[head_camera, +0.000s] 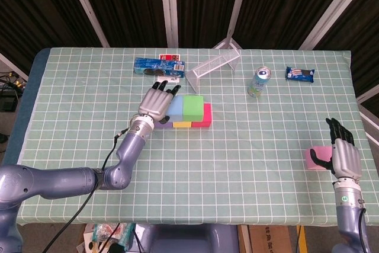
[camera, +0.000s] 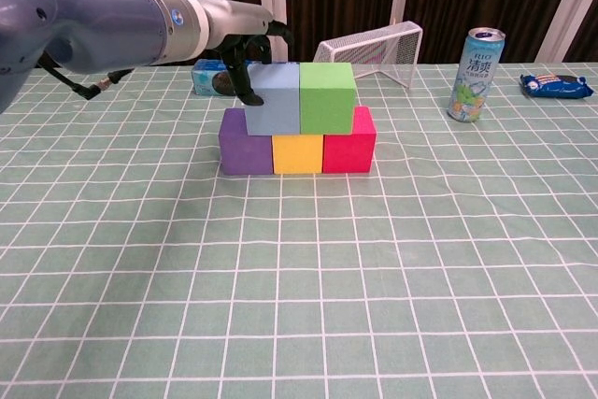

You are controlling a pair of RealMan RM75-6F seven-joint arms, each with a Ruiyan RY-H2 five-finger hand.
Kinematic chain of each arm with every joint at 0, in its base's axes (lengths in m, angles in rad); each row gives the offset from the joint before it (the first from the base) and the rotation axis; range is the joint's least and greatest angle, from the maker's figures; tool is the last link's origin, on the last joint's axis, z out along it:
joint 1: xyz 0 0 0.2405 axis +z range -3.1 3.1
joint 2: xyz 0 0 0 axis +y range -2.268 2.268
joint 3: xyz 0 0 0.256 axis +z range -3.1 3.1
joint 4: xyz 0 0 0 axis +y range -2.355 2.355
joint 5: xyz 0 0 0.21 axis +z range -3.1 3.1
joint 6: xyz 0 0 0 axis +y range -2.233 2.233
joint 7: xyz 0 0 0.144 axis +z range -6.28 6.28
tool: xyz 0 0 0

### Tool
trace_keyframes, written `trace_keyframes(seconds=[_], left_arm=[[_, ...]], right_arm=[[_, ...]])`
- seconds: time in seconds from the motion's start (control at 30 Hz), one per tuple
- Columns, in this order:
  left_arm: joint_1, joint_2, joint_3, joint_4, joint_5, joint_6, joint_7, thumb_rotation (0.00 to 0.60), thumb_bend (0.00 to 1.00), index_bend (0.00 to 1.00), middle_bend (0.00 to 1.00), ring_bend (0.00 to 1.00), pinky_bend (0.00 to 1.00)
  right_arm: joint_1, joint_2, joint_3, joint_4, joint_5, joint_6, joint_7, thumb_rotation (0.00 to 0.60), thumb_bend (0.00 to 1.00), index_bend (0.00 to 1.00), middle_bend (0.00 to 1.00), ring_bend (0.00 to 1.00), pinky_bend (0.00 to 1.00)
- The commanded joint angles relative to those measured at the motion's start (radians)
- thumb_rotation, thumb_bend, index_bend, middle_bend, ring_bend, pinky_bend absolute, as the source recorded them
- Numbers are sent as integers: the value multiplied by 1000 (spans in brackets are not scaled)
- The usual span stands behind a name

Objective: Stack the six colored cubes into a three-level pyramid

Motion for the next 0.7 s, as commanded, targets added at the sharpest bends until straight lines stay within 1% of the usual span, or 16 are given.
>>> trace_keyframes(seconds=[0.03, 0.7], left_arm=[[0, 0, 1, 0, -1, 0, 0, 600, 420, 24, 291, 14, 97], [-3, -8, 3, 16, -2, -9, -2, 600, 417, 24, 285, 14, 97]], right_arm=[[0, 0, -1, 0, -1, 0, -1, 600, 384, 0, 0, 0, 0], [1, -1, -3, 0, 2, -2, -4, 600, 383, 0, 0, 0, 0]])
